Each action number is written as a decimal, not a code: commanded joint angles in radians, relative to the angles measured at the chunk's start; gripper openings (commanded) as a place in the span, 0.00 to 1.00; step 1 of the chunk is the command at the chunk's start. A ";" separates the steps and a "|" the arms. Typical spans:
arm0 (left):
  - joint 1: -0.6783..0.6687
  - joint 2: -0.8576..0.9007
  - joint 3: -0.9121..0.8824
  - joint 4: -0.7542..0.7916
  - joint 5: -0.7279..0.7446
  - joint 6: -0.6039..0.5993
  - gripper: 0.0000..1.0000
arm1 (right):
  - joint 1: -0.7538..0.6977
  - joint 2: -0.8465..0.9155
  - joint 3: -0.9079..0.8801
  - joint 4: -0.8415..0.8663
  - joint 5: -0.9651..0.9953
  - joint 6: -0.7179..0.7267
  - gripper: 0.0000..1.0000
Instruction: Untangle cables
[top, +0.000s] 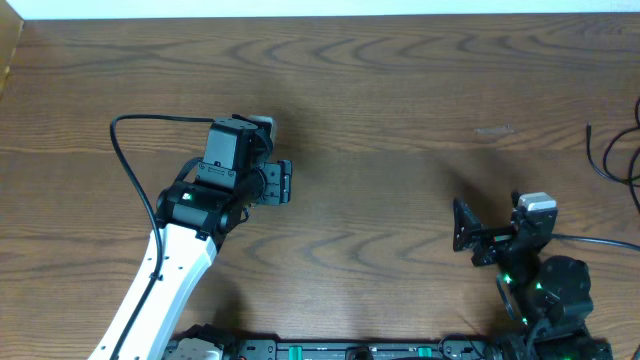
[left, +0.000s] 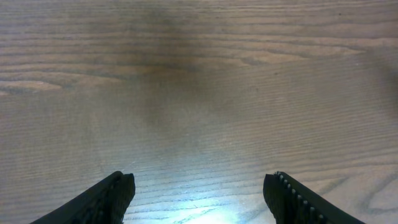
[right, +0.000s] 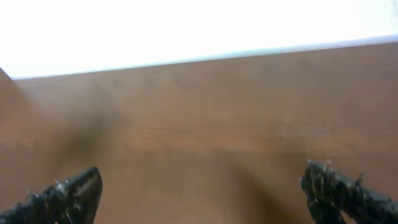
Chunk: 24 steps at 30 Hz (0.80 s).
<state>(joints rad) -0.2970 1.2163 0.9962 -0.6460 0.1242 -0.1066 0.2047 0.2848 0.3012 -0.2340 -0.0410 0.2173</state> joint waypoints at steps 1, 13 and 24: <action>0.004 -0.008 0.016 0.003 -0.013 0.009 0.72 | -0.001 -0.005 -0.092 0.089 -0.027 0.003 0.99; 0.004 -0.008 0.016 0.003 -0.013 0.010 0.72 | -0.001 -0.005 -0.270 0.353 -0.066 -0.023 0.99; 0.004 -0.008 0.016 0.003 -0.013 0.010 0.72 | -0.001 -0.005 -0.296 0.206 0.005 -0.047 0.99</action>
<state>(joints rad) -0.2970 1.2163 0.9962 -0.6460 0.1242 -0.1066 0.2047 0.2852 0.0105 -0.0185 -0.0761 0.1875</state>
